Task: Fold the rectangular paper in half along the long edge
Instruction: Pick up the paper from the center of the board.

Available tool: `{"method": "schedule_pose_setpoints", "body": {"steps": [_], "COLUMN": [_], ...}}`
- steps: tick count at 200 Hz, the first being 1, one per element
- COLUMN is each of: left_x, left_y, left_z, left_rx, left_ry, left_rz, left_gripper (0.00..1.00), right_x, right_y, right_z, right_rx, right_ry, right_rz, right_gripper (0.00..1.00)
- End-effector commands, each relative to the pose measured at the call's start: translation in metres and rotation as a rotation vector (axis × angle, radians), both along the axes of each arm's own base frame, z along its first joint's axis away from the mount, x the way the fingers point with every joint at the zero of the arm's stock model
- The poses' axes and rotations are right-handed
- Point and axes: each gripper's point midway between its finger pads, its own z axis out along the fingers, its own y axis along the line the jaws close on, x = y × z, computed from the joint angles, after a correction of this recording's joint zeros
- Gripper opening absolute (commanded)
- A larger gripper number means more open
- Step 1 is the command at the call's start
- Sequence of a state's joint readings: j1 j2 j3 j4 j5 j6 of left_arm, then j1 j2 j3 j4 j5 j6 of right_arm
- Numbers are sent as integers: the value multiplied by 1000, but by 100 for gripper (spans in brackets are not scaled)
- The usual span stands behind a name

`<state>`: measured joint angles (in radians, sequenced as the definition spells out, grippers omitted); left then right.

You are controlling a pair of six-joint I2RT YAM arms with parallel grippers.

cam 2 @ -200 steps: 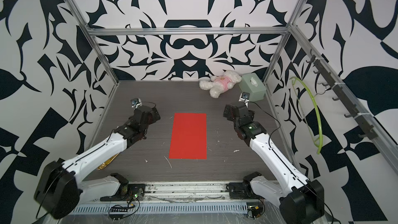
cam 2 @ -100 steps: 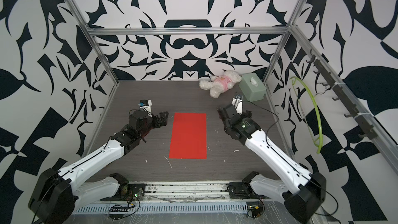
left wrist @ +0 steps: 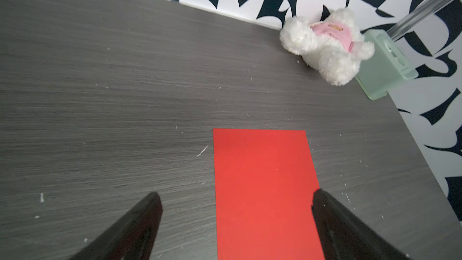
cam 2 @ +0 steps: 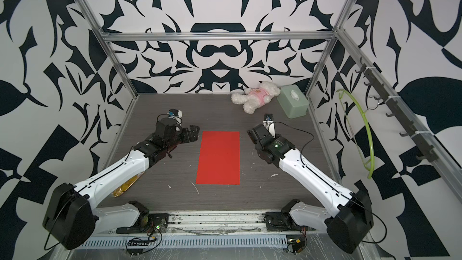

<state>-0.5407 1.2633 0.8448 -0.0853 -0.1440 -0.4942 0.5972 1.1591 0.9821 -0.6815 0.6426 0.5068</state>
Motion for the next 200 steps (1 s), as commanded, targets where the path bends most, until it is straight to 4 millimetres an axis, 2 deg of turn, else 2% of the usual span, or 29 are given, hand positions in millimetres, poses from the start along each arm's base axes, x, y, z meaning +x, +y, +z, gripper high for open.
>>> {"method": "schedule_pose_setpoints", "body": {"steps": [1, 8, 11, 22, 35, 44, 51, 55, 58, 61, 66, 71, 106, 110, 126, 139, 157, 182, 200], "left_x": [-6, -5, -5, -6, -8, -9, -10, -10, -10, -11, -10, -9, -12, -13, -22, -35, -54, -71, -79], "left_y": [2, 6, 7, 11, 18, 19, 19, 18, 18, 18, 18, 21, 39, 38, 30, 13, -1, -7, -11], "left_z": [-5, -4, -3, 2, 7, 11, 11, 10, 9, 8, 5, 1, -26, -38, -60, -79, -102, -116, -121], "left_rx": [-16, -18, -21, -26, -38, -42, -42, -40, -40, -40, -40, -35, -28, -27, -83, -145, -206, -265, -290], "left_ry": [68, 59, 51, 12, -29, -51, -55, -51, -49, -43, -29, -8, 239, 293, 444, 583, 716, 798, 818], "left_rz": [4, 26, 29, 39, 60, 52, 51, 45, 41, 37, 40, 59, 158, 161, 152, 86, 43, 29, 7], "left_gripper": [99, 99, 99, 99, 99, 99, 100, 93, 80, 67, 36, 1, 0, 0, 0, 0, 0, 0, 0], "right_x": [3, 1, 0, -3, -6, -7, -7, -7, -7, -7, -7, -6, -8, -8, -10, -13, -20, -33, -41], "right_y": [11, 10, 10, 11, 8, 9, 10, 10, 10, 11, 10, 10, 18, 19, 29, 38, 62, 86, 94], "right_z": [0, -2, -4, -6, -8, -9, -10, -11, -12, -12, -13, -14, -26, -28, -37, -44, -51, -67, -82], "right_rx": [23, 16, 16, 20, 27, 49, 64, 72, 80, 84, 91, 97, 147, 157, 234, 318, 473, 606, 646], "right_ry": [18, 34, 39, 55, 64, 71, 74, 75, 77, 78, 81, 86, 132, 135, 161, 179, 212, 314, 402], "right_rz": [51, 51, 58, 70, 50, 54, 59, 61, 61, 61, 57, 55, 90, 93, 125, 151, 231, 281, 282], "right_gripper": [0, 0, 4, 37, 63, 74, 91, 96, 98, 99, 99, 99, 100, 100, 100, 100, 99, 99, 99]}}
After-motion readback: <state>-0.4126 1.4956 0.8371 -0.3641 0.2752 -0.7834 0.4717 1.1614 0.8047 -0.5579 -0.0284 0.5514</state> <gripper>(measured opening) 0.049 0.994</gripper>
